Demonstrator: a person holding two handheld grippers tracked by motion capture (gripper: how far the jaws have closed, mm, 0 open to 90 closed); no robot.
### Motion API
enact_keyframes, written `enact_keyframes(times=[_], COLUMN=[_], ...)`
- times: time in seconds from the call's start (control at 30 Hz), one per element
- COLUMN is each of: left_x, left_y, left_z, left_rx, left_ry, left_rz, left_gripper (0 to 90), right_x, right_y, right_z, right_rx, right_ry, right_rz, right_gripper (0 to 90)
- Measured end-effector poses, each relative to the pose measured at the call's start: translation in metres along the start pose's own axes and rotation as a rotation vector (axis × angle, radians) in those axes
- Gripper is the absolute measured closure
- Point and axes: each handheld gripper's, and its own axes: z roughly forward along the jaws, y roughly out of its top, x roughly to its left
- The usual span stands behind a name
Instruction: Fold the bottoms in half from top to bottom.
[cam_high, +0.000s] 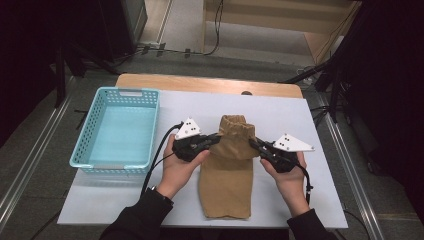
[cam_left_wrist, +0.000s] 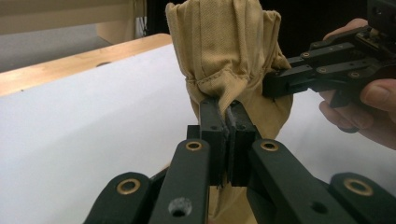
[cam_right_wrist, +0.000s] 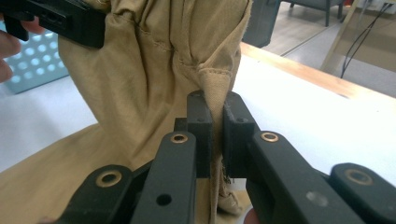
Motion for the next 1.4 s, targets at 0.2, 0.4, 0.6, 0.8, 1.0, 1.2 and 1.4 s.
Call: enact_keyframes(times=[0.2,0.4,0.6,0.8,1.0,1.2,1.4], left_x=[-0.010,-0.019,-0.024,-0.030,-0.035,-0.040,-0.042], left_y=[-0.020,-0.037,-0.050,-0.058,-0.065,-0.071,-0.074], left_z=[-0.009,-0.015,-0.017,-0.021,-0.023,-0.024,-0.027], left_rx=[0.008,0.027,0.043,0.049,0.062,0.081,0.085], left_ry=[-0.012,-0.029,-0.043,-0.042,-0.051,-0.055,-0.053], left_rz=[-0.006,-0.003,-0.017,-0.020,-0.013,-0.007,-0.009], left_gripper=[87.1,84.3,76.9,72.8,70.8,69.8,68.3], right_x=[0.014,0.025,0.027,0.032,0.038,0.042,0.046], right_y=[-0.012,-0.025,-0.037,-0.043,-0.050,-0.057,-0.061], right_z=[-0.006,-0.009,-0.009,-0.014,-0.022,-0.027,-0.030], right_rx=[0.012,0.035,0.067,0.079,0.091,0.112,0.130], right_ry=[0.007,0.014,0.038,0.073,0.070,0.087,0.088], right_rz=[-0.037,-0.061,-0.040,0.001,0.000,0.013,0.010], right_gripper=[78.7,76.3,70.4,68.2,64.0,62.3,60.5])
